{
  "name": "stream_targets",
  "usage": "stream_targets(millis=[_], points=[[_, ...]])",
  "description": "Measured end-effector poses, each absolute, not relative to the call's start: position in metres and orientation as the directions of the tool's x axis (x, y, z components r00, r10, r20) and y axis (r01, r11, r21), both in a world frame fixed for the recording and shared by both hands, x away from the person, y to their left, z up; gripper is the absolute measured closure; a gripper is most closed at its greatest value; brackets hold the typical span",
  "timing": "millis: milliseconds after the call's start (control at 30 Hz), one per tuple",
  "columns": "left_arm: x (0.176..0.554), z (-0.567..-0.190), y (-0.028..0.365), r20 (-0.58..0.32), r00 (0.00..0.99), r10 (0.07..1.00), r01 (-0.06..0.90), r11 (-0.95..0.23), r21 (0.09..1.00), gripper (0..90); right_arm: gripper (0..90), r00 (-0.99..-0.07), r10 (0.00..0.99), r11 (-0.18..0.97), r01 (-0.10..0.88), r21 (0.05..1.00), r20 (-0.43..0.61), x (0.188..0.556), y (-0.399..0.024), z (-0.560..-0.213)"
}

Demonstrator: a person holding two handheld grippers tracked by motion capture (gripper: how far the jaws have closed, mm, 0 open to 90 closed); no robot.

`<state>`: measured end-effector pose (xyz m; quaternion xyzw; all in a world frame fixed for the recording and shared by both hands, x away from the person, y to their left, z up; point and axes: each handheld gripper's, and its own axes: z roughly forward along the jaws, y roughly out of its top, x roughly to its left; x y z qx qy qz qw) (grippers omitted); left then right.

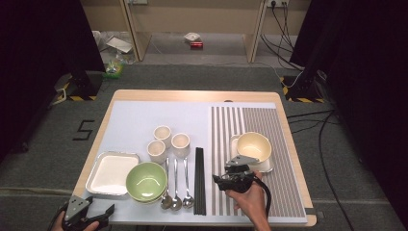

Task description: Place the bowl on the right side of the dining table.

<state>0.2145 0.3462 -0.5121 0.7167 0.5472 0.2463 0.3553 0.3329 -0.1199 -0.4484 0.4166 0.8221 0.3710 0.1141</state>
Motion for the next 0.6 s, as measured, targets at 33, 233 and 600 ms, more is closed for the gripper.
stream_targets(millis=[33, 233, 600], points=[[0.214, -0.512, 0.346, -0.036, 0.280, 0.959, 0.609, -0.148, 0.779, 13.4, 43.7, -0.628, 0.768, 0.377, 0.601, 0.705, 0.124, 0.333, -0.118, -0.448], [0.214, -0.512, 0.346, -0.037, 0.280, 0.959, 0.609, -0.148, 0.780, 13.4, 43.8, -0.642, 0.756, 0.394, 0.599, 0.698, 0.124, 0.333, -0.107, -0.450], [0.215, -0.512, 0.346, -0.037, 0.279, 0.959, 0.609, -0.147, 0.779, 13.4, 43.4, -0.662, 0.737, 0.406, 0.593, 0.695, 0.134, 0.333, -0.092, -0.452]])
